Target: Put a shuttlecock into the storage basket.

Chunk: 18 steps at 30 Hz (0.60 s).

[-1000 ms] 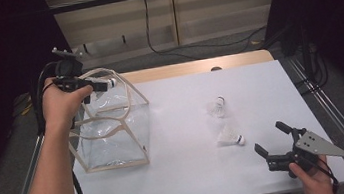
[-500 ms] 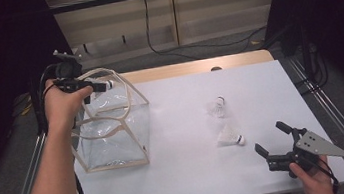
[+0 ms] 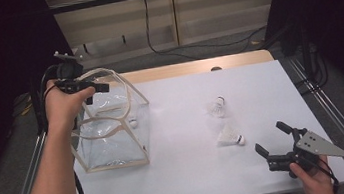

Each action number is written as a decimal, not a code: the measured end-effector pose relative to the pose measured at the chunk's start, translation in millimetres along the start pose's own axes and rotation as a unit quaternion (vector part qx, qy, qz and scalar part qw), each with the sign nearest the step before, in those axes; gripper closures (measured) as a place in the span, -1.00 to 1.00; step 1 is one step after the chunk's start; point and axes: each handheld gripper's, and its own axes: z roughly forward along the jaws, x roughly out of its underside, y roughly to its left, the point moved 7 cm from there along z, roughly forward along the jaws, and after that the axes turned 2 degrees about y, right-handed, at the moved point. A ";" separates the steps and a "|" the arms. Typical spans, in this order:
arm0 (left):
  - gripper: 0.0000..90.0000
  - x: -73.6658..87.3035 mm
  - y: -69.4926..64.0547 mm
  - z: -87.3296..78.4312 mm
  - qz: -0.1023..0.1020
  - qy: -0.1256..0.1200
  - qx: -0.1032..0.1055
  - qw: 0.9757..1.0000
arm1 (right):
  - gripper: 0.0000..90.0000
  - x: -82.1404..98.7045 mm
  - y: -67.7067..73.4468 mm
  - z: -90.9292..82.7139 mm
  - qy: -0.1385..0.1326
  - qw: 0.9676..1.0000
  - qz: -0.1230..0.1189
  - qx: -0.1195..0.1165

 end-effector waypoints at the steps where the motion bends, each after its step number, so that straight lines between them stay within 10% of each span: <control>1: 0.60 -0.1 -1.8 -0.9 -0.001 -0.002 0.004 1.000 | -1.00 0.0 0.0 0.0 0.000 1.000 0.000 0.000; 18: 0.20 0.8 -37.2 -9.5 0.032 0.004 0.070 0.997 | -1.00 -0.3 0.1 -0.4 -0.001 1.000 0.000 0.000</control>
